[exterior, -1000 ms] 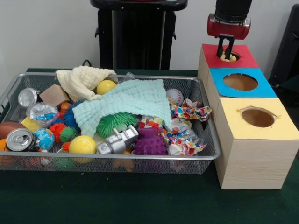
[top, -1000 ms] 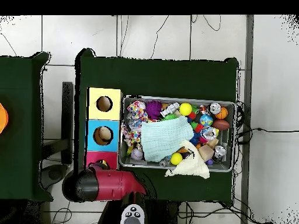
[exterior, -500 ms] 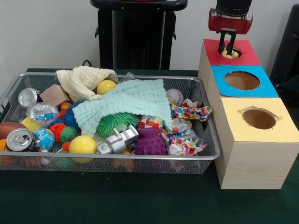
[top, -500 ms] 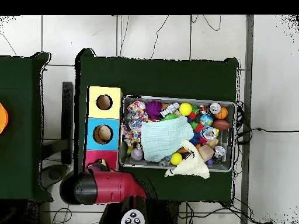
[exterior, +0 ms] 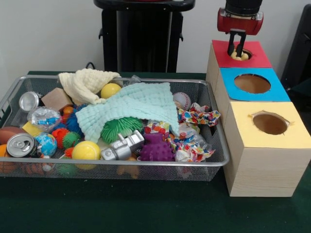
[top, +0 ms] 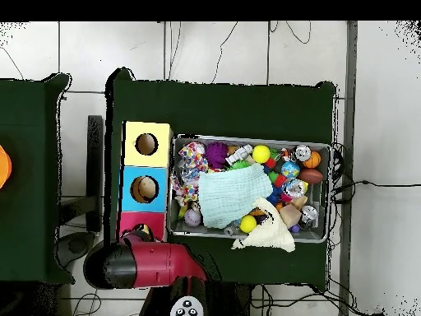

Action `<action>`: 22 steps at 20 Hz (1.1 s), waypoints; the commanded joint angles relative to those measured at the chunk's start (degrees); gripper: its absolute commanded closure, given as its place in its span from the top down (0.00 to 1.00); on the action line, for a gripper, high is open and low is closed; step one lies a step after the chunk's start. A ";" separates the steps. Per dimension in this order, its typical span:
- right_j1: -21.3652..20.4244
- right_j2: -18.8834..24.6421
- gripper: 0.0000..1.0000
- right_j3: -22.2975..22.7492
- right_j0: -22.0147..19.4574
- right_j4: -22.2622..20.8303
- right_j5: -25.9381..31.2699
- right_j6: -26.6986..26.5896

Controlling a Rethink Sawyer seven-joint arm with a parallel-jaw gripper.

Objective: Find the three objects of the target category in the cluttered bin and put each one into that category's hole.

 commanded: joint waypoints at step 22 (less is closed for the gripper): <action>4.92 2.53 0.00 3.94 -6.66 -10.02 1.27 0.32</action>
